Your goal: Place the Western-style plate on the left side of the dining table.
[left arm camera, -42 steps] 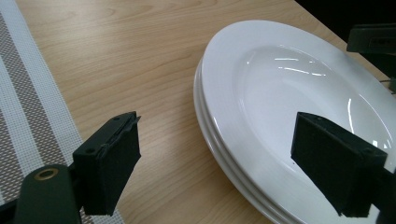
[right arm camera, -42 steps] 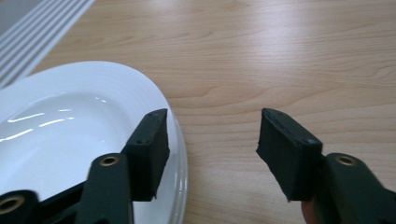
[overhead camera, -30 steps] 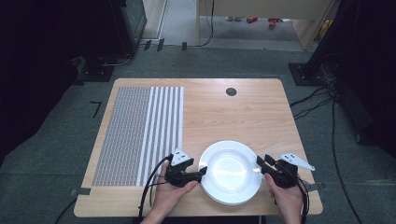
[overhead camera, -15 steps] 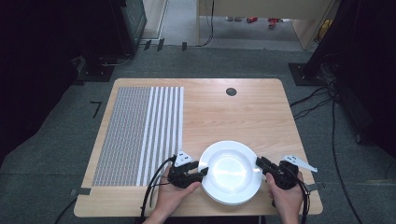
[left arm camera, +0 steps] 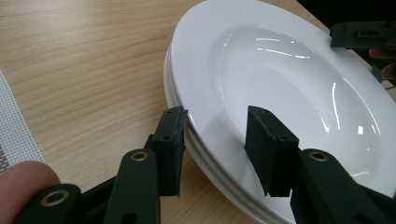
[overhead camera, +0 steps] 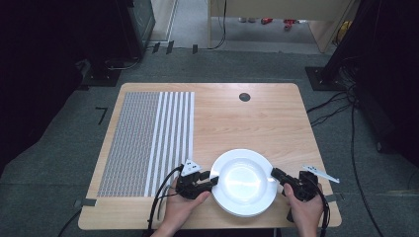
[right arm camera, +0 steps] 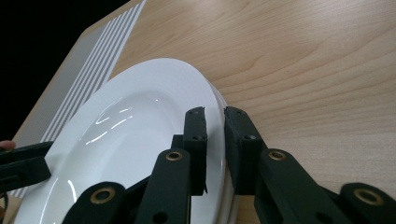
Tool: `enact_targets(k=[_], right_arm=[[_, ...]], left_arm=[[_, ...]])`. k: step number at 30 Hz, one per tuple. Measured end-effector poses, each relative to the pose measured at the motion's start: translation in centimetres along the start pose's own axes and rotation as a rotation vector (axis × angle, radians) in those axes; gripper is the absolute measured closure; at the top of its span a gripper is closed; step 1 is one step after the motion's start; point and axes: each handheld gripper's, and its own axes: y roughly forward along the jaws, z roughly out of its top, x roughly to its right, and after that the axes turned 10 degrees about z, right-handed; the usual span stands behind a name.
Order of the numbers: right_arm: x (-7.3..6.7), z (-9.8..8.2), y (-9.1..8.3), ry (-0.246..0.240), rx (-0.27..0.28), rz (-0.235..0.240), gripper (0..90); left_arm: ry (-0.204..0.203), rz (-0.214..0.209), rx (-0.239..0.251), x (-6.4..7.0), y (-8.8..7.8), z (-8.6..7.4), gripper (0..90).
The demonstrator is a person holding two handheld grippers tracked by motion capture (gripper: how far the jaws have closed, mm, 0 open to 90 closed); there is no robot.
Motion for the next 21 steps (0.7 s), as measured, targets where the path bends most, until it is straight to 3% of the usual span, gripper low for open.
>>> enact_targets(k=[9, 21], right_arm=[[0.18, 0.30, -0.68, 0.083, 0.044, 0.073, 81.0], [0.31, 0.27, -0.32, 0.094, 0.040, 0.082, 78.1]], left_arm=[[-0.033, -0.026, 0.001, -0.27, 0.06, -0.09, 56.9], [-0.035, -0.016, 0.001, -0.14, 0.16, -0.17, 55.7]])
